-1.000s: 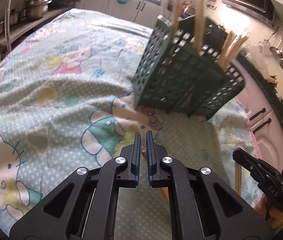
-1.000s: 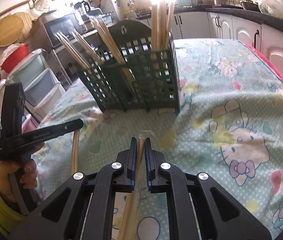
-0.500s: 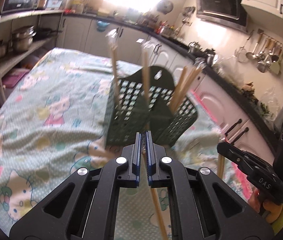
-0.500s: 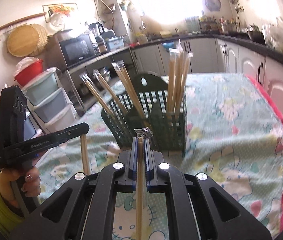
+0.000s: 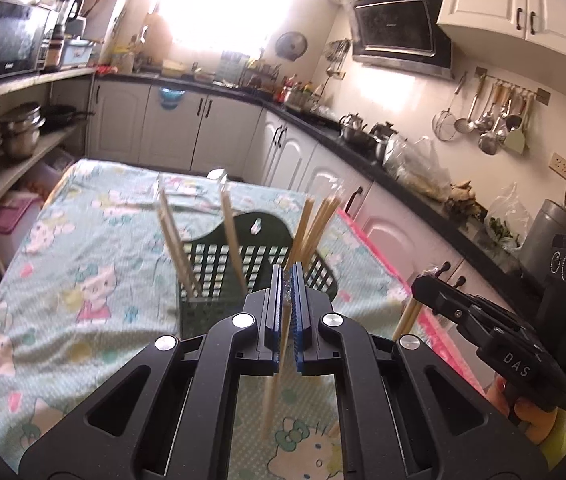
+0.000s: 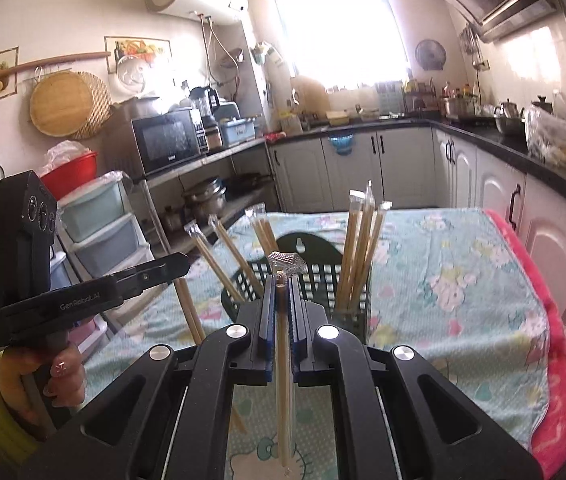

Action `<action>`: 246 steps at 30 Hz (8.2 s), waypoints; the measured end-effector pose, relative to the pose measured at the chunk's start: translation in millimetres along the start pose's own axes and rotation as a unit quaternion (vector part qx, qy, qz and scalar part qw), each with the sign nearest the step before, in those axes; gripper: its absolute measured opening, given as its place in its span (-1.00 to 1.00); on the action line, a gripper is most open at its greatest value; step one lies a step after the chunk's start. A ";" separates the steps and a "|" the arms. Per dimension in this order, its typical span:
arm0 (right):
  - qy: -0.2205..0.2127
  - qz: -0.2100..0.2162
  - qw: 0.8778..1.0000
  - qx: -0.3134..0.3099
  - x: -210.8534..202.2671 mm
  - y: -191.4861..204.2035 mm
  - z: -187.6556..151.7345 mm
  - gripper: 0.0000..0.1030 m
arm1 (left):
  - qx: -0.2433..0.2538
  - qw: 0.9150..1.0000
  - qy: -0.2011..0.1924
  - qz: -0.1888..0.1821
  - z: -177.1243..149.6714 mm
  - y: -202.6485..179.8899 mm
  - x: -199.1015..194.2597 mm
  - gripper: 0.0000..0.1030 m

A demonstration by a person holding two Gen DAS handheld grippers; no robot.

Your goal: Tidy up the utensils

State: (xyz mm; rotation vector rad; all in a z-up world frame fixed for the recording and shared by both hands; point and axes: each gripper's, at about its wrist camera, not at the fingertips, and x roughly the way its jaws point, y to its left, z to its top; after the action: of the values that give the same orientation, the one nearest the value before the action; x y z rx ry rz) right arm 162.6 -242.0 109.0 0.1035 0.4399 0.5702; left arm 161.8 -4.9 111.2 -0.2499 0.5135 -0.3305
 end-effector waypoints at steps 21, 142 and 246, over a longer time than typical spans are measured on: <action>-0.076 -0.003 0.997 -0.030 -13.0 15.4 58.5 -0.88 | 0.037 0.997 -0.071 0.001 62.7 -17.2 -20.1 -0.96; -0.003 -0.066 0.998 -0.016 12.6 -6.4 -54.6 0.82 | 0.019 0.994 -0.012 0.103 -45.8 19.0 -6.6 0.79; -0.062 -0.126 0.990 -0.020 -21.6 -3.8 -150.0 0.87 | 0.046 0.989 -0.080 0.119 -145.1 10.1 -12.5 0.79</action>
State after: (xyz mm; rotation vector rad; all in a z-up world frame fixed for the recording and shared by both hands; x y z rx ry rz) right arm 83.7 -260.7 -19.0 0.0434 0.3136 0.3222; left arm 79.0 -12.8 -8.7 -0.1222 0.3647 -0.1004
